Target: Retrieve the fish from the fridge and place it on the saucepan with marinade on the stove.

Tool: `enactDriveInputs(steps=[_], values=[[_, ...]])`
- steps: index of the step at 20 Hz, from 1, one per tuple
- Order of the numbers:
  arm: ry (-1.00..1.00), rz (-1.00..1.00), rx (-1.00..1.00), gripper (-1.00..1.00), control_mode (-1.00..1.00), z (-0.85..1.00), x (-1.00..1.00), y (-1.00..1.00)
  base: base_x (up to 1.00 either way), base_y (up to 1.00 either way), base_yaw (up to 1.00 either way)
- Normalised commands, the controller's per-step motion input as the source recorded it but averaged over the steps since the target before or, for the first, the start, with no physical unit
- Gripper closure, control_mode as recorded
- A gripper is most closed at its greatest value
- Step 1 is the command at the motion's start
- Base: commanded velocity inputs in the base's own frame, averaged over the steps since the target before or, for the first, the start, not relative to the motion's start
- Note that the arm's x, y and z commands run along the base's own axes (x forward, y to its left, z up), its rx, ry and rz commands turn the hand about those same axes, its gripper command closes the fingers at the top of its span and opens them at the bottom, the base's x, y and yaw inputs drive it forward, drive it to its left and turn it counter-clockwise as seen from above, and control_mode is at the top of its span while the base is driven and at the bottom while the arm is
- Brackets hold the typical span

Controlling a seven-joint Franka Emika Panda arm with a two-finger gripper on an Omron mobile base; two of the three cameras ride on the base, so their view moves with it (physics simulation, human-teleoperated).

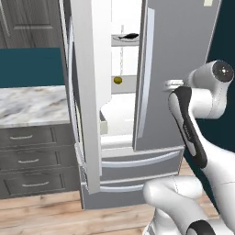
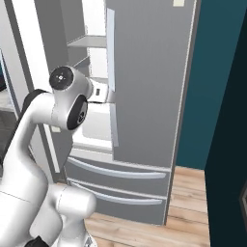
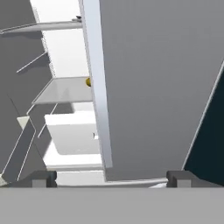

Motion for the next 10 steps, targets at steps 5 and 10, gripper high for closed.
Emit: enactDriveInputs(steps=[5,10], values=[[0.0,0.08,0.14,-1.0,-1.0,0.15,0.18,0.06,0.0,0.0,0.0],[0.0,0.01,0.0,-1.0,-1.0,0.0,0.47,0.23,0.0,0.0,0.0]])
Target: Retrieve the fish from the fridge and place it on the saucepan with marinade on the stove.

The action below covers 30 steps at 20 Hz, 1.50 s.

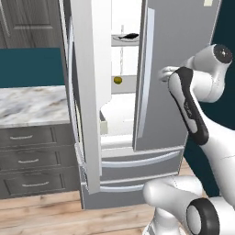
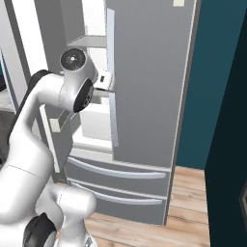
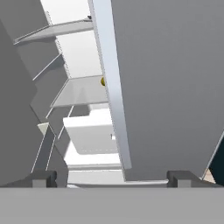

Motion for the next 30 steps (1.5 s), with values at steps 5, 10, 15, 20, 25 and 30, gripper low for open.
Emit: enactDriveInputs(steps=[5,10,15,20,25,30], values=[[-0.06,0.0,0.0,-1.0,-1.0,-0.07,0.64,0.16,0.0,0.0,0.0],[-0.19,0.0,0.0,-1.0,-1.0,-0.22,0.59,0.0,0.0,0.0,0.0],[-0.11,0.0,0.0,-1.0,-1.0,-0.22,0.73,0.0,0.0,0.0,0.0],[0.0,0.0,0.0,-1.0,-1.0,-0.01,0.74,0.0,0.0,0.0,0.0],[0.05,0.0,0.0,-1.0,-1.0,0.01,0.72,-0.03,0.0,0.0,0.0],[0.04,0.0,0.0,-1.0,-1.0,0.0,0.69,-0.05,0.0,0.0,0.0]])
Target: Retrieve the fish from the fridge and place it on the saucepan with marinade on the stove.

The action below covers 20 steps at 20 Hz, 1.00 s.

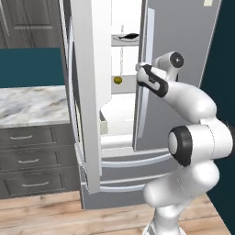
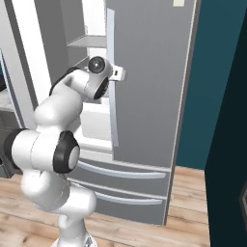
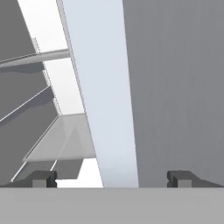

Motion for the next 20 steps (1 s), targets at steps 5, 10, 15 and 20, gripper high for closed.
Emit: enactDriveInputs(steps=[5,10,15,20], values=[[0.02,0.0,0.0,-1.0,-1.0,0.0,0.67,-0.06,0.0,0.0,0.0],[0.0,0.0,0.0,-1.0,-1.0,0.0,0.72,-0.08,0.0,0.0,0.0],[0.0,0.0,0.0,-1.0,-1.0,0.0,0.69,-0.06,0.0,0.0,0.0],[0.0,0.0,0.0,1.0,-1.0,0.0,0.22,0.0,0.0,0.0,0.0]])
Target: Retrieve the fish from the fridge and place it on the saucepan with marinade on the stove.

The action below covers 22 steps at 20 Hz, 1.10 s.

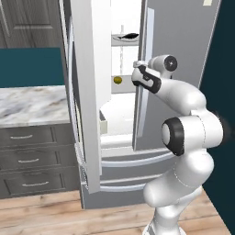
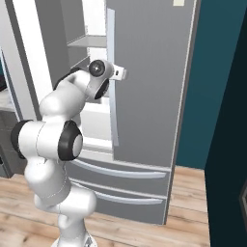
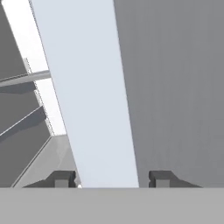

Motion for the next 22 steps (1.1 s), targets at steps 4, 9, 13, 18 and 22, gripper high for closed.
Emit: enactDriveInputs(steps=[4,9,13,18,22], values=[[0.01,0.0,0.0,1.0,-1.0,0.0,-0.08,-0.02,0.0,0.0,0.0],[0.07,0.0,0.0,1.0,-1.0,0.08,-0.72,-0.32,0.0,0.0,0.0],[0.06,0.0,0.0,1.0,-1.0,0.04,-0.76,-0.48,0.0,0.0,0.0],[0.1,0.0,0.0,1.0,-1.0,0.08,-0.43,-0.48,0.0,0.0,0.0],[0.06,0.0,0.0,1.0,-1.0,0.04,-0.35,-0.5,0.0,0.0,0.0]])
